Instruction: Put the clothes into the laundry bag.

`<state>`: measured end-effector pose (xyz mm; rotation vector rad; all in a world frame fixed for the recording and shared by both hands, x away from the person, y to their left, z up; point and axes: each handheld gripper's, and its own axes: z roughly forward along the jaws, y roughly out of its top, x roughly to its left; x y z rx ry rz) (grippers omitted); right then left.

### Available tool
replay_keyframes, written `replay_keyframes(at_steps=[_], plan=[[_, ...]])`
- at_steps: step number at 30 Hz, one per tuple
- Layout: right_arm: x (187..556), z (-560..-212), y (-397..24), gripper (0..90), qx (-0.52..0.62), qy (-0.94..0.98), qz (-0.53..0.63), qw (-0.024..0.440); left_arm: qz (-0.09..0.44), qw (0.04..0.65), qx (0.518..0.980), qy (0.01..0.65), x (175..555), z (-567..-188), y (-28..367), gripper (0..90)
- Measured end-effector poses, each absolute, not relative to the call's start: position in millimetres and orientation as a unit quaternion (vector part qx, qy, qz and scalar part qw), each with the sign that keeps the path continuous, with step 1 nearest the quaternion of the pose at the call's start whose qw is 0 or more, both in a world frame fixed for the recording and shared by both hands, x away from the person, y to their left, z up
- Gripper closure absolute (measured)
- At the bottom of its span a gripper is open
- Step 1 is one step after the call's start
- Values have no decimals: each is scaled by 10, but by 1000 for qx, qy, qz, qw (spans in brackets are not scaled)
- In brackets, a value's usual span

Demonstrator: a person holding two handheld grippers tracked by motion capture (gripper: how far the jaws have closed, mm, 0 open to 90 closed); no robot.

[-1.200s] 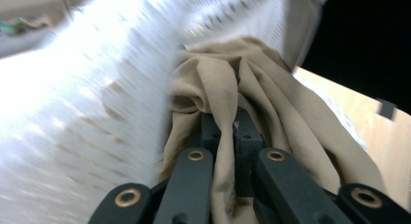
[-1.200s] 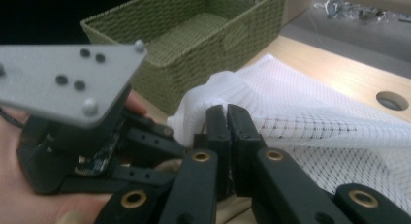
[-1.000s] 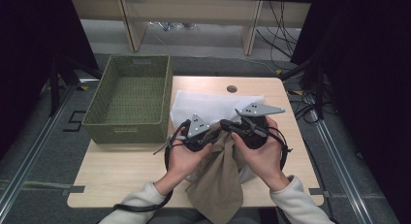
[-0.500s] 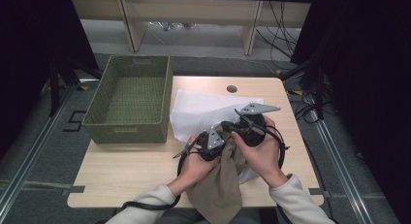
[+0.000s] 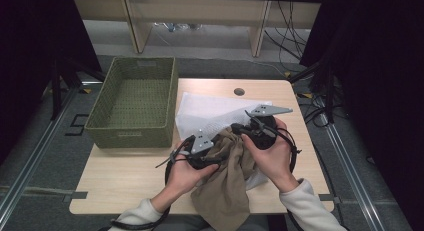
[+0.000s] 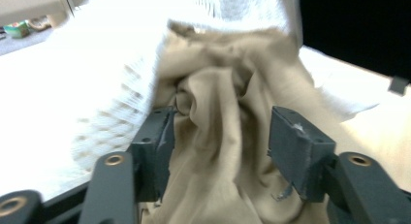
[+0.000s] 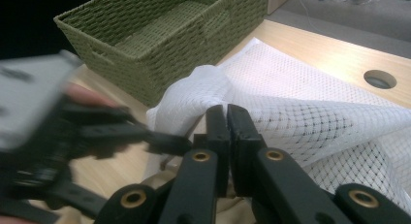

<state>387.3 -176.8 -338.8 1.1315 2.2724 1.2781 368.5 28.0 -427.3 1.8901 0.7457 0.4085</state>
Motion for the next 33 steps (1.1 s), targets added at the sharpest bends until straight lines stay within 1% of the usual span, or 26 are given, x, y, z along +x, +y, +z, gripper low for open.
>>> replay_keyframes(at_steps=[4, 5, 6, 8, 10, 12, 13, 14, 15, 17, 19, 21, 23, 25, 27, 29, 31, 32, 33], plan=[[3873, -3389, -1766, 895, 391, 793, 440, 157, 168, 510, 793, 288, 3531, -4158, 286, 379], [3872, -3390, -1760, 895, 392, 793, 442, 151, 160, 508, 797, 284, 3494, -4165, 259, 368], [3873, -3388, -1765, 895, 389, 793, 441, 157, 152, 504, 803, 280, 3463, -4182, 229, 354], [3872, -3388, -1762, 895, 390, 792, 443, 158, 142, 490, 821, 258, 3430, -4241, 162, 318], [3869, -3385, -1765, 896, 390, 793, 441, 156, 131, 478, 831, 254, 3393, -4332, 72, 296], [3869, -3385, -1764, 896, 390, 793, 441, 156, 136, 456, 845, 245, 3395, -4428, 5, 269], [3858, -3385, -1755, 896, 397, 792, 441, 146, 139, 446, 851, 241, 3404, -4481, -27, 265], [3865, -3388, -1756, 896, 392, 793, 442, 148, 141, 437, 856, 240, 3416, -4538, -58, 266], [3865, -3390, -1754, 895, 392, 793, 443, 147, 147, 423, 862, 237, 3433, -4595, -83, 286], [3880, -3397, -1759, 896, 383, 796, 442, 152, 147, 406, 872, 232, 3457, -4694, -123, 367], [3875, -3396, -1756, 896, 386, 796, 442, 149, 160, 391, 877, 228, 3479, -4756, -147, 472], [3869, -3397, -1751, 895, 390, 796, 441, 144, 161, 388, 879, 227, 3513, -4801, -164, 554], [3873, -3401, -1749, 896, 384, 798, 439, 151, 170, 383, 878, 231, 3542, -4820, -166, 638], [3858, -3405, -1729, 895, 392, 795, 442, 140, 181, 381, 876, 234, 3579, -4817, -156, 713], [3859, -3403, -1729, 895, 386, 798, 438, 146, 176, 383, 875, 237, 3605, -4811, -152, 770], [3844, -3392, -1726, 896, 387, 798, 436, 150, 168, 401, 863, 255, 3622, -4816, -161, 812], [3842, -3399, -1709, 896, 384, 797, 442, 147, 146, 419, 854, 271, 3636, -4813, -167, 839], [3838, -3394, -1708, 896, 380, 799, 445, 139, 163, 413, 854, 271, 3656, -4779, -140, 847], [3829, -3389, -1706, 896, 379, 799, 444, 145, 156, 436, 837, 291, 3648, -4777, -161, 852]])
